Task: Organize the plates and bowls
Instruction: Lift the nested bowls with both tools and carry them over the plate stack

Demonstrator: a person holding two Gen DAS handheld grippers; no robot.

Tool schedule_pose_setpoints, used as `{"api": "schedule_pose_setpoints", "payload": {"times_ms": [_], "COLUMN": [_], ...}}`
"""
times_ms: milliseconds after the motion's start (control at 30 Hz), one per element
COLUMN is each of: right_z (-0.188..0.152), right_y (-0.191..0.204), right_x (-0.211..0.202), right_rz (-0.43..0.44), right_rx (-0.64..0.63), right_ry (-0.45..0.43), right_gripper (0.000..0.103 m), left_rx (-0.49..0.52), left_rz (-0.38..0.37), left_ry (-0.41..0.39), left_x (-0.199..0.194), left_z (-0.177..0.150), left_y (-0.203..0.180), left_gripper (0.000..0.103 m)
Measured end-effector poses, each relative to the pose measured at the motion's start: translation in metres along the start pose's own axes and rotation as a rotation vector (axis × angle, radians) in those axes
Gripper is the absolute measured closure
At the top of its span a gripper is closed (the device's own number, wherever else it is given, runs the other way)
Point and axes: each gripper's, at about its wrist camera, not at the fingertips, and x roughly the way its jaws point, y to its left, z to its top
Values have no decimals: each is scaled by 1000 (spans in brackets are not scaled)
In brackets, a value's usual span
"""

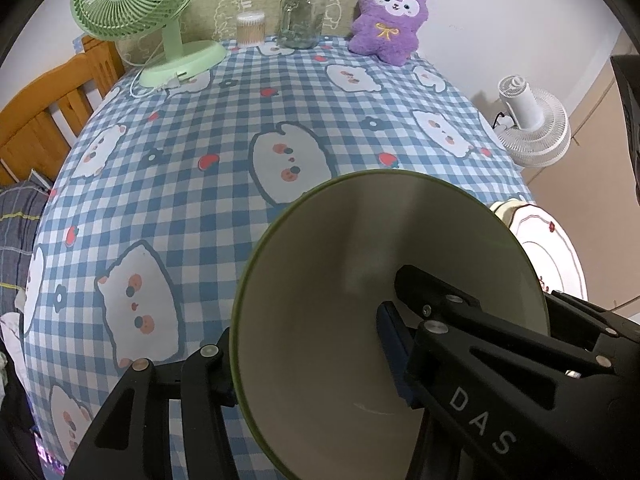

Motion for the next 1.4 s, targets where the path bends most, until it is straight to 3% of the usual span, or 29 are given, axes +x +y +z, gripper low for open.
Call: {"api": "schedule_pose_setpoints", "payload": {"times_ms": [567,967,1400], "right_z": [5,11,14], "right_y": [-13,-59,-116], "right_x": [-62,-85,-88], "right_rz": [-2,12,6], "right_rx": [20,-13,-25], "right_ry": [-88,-89,-69], "right_gripper": [55,55,55], "left_rx": [41,12,-14], "left_rz": [-12,7,8], "left_ry": [-78,-100,-87], "left_x": [-52,-64,-52], "left_z": [15,20,23], "left_y": [-28,-78,-136], "left_gripper": [47,47,47]}}
